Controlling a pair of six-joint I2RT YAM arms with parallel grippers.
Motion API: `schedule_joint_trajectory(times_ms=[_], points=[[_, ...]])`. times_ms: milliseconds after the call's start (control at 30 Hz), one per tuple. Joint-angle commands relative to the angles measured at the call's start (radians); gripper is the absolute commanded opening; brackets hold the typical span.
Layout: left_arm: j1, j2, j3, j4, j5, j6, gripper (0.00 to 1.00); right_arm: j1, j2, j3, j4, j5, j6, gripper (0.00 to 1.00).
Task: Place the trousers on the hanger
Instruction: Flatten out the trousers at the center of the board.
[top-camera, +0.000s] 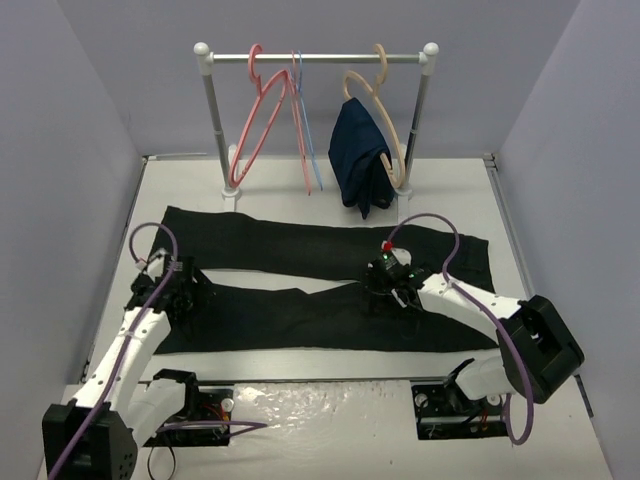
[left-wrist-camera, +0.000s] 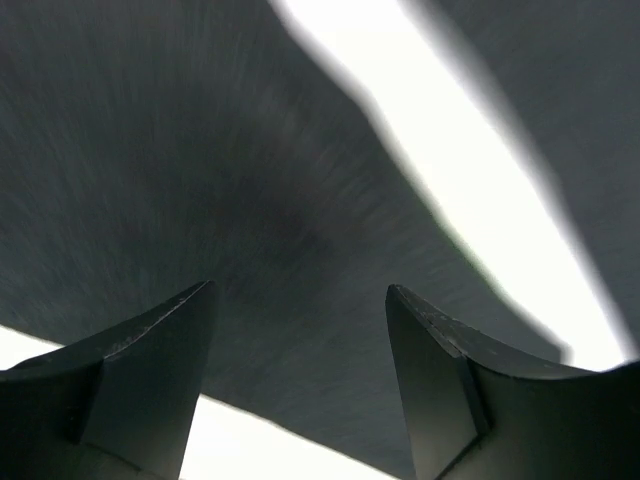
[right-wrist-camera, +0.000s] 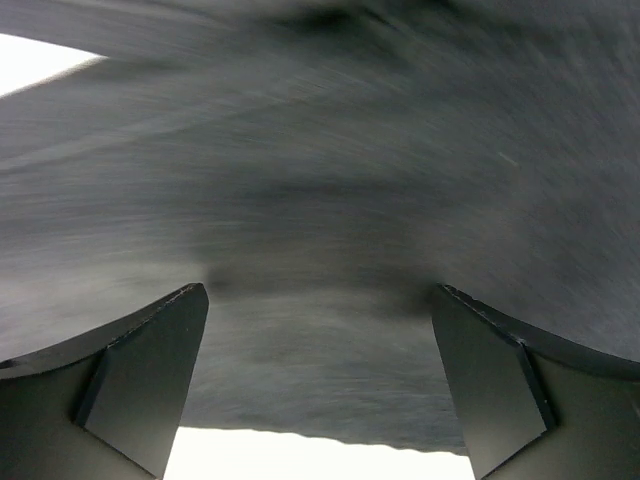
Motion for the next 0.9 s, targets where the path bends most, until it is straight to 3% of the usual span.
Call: schedule_joint_trajectory(times_ms=[0,267,533,667,867], points=[[-0.074,0.077,-0.074,0.082,-0.063,-0.155,0.65,-0.070,-0.019,-0.089,0.021,-0.012,0.082,0.93],[-0.058,0.095,-0.128,0.049,-0.086,-0.223,0.64,-0.205,-0.137,-0.202,0.015,-0.114,0.185,0.99],[-0.026,-0.061,-0.114,-0.121,-0.106,-0.238,0.64,-0.265,-0.327,-0.172,-0.095,-0.027,0.152,0.99],[-0.027,-0.113,0.001,-0.071,-0.111,-0.122,0.64,-0.264,-0.302,-0.031,-0.098,0.039,0.053,0.98],[-0.019,0.135,0.273,0.130,-0.100,0.175,0.64,-0.263,-0.184,0.167,-0.043,0.106,-0.064,0.97]])
